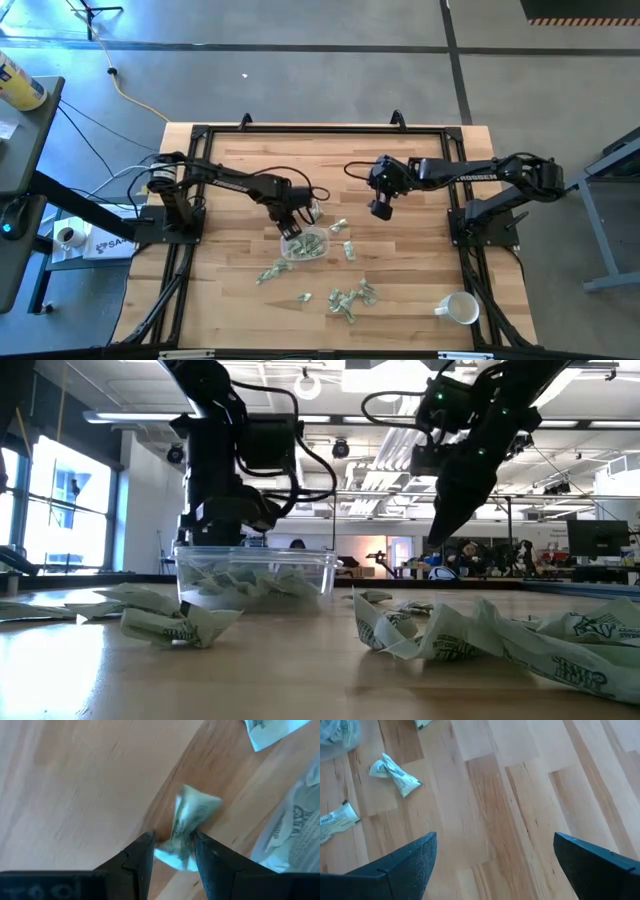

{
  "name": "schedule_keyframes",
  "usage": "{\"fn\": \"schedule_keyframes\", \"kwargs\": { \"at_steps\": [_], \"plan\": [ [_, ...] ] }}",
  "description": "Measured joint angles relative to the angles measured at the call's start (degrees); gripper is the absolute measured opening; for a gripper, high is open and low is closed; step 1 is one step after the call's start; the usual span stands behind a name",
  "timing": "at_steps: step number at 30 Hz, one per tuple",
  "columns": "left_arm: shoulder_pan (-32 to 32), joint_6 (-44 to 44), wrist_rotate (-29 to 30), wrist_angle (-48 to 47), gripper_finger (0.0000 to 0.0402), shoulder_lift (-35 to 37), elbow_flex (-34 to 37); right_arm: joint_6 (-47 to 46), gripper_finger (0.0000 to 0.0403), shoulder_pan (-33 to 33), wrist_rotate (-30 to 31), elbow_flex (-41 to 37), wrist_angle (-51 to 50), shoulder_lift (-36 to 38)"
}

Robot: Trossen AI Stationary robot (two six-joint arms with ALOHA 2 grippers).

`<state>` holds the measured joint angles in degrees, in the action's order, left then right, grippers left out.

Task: Pick and place Stevia / Truvia into bins
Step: Put the green stevia packet into the transparent bin

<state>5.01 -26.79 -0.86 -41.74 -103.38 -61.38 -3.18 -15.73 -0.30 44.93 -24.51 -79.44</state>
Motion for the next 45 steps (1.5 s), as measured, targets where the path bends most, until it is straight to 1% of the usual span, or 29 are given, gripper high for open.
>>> {"fn": "schedule_keyframes", "kwargs": {
  "at_steps": [3,5,7,12,13,15,19,23,27,29,32,36,39,41,45],
  "plan": [
    [-0.4,0.0,2.8,-0.4,0.0166,-0.4,0.0,0.0,0.0385,0.0,0.2,0.0,-0.7,0.0],
    [-0.3,0.0,3.3,-0.4,0.0146,-0.7,0.0,0.1,0.0385,0.0,0.5,0.0,-1.1,0.0],
    [0.1,0.7,4.2,0.1,0.0117,-0.7,0.1,0.1,0.0385,0.0,1.0,0.0,-1.3,0.0],
    [0.9,3.5,5.5,0.9,0.0027,-0.8,0.1,-1.3,0.0385,0.0,1.4,0.0,-1.3,0.1],
    [1.0,3.7,5.2,0.6,0.0025,-0.8,-0.2,-1.8,0.0385,0.1,1.2,0.0,-1.4,0.3],
    [1.1,3.7,4.6,-1.3,0.0026,-1.0,-1.5,-3.1,0.0385,0.6,1.3,0.0,-1.3,1.1],
    [0.1,4.1,5.6,-6.0,0.0043,-1.3,-6.5,-4.7,0.0385,2.3,3.0,0.0,-1.2,2.9],
    [-1.9,4.1,5.4,-11.1,0.0024,-1.2,-13.4,-6.3,0.0385,4.0,4.8,0.0,-1.2,4.9],
    [-5.0,3.9,3.3,-9.8,0.0025,-1.1,-19.2,-8.3,0.0385,6.2,6.0,0.0,-1.5,6.0],
    [-6.9,3.4,1.3,-8.0,0.0026,-1.0,-20.1,-8.9,0.0385,7.4,6.2,0.0,-1.5,6.1],
    [-9.0,-0.2,-1.7,-5.9,0.0026,-2.1,-20.2,-9.0,0.0385,9.5,6.3,0.0,-1.4,6.0],
    [-10.6,-3.4,-2.7,-6.4,0.0029,-4.0,-20.1,-8.9,0.0385,11.6,6.8,0.0,-0.7,5.8],
    [-12.1,-3.5,-3.1,-6.4,0.0054,-4.5,-20.1,-8.9,0.0385,12.7,7.5,0.0,-0.5,5.8],
    [-13.0,-4.1,-3.0,-6.4,0.0084,-4.6,-20.1,-8.9,0.0385,13.2,7.9,0.0,-0.5,5.8],
    [-13.8,-8.0,-1.9,-7.0,0.0149,-4.6,-20.1,-8.8,0.0385,13.3,7.3,0.0,0.7,5.8]
  ]
}}
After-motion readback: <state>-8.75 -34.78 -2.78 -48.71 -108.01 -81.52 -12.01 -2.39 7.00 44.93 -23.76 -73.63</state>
